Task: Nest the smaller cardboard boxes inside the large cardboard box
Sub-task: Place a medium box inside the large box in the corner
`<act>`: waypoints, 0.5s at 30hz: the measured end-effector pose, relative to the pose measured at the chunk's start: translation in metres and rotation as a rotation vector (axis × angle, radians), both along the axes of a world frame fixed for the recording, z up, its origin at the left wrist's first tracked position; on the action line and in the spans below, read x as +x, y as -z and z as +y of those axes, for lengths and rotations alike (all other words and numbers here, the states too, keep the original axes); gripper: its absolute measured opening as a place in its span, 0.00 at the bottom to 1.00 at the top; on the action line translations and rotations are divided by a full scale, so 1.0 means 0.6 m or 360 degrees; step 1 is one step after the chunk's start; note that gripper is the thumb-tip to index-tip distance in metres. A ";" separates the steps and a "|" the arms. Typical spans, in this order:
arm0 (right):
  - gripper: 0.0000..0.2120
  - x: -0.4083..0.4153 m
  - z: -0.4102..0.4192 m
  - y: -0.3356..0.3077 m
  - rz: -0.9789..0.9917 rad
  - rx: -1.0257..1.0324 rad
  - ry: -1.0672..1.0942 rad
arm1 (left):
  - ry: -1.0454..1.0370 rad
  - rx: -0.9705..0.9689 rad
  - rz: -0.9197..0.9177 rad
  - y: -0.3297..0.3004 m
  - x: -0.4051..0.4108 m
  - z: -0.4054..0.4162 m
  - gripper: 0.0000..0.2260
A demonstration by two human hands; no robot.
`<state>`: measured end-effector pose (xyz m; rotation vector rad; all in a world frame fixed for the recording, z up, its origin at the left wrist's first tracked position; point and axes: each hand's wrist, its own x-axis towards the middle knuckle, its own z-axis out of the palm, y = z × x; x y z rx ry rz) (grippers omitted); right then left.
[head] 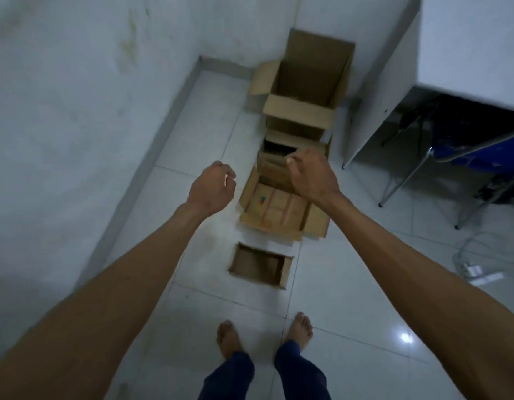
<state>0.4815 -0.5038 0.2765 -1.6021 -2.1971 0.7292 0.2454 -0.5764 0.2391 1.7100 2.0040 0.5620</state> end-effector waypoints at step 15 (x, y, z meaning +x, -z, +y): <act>0.21 -0.003 0.061 -0.533 0.0226 0.0523 0.0039 | 0.0229 0.0650 -0.0008 -0.564 -0.039 0.093 0.11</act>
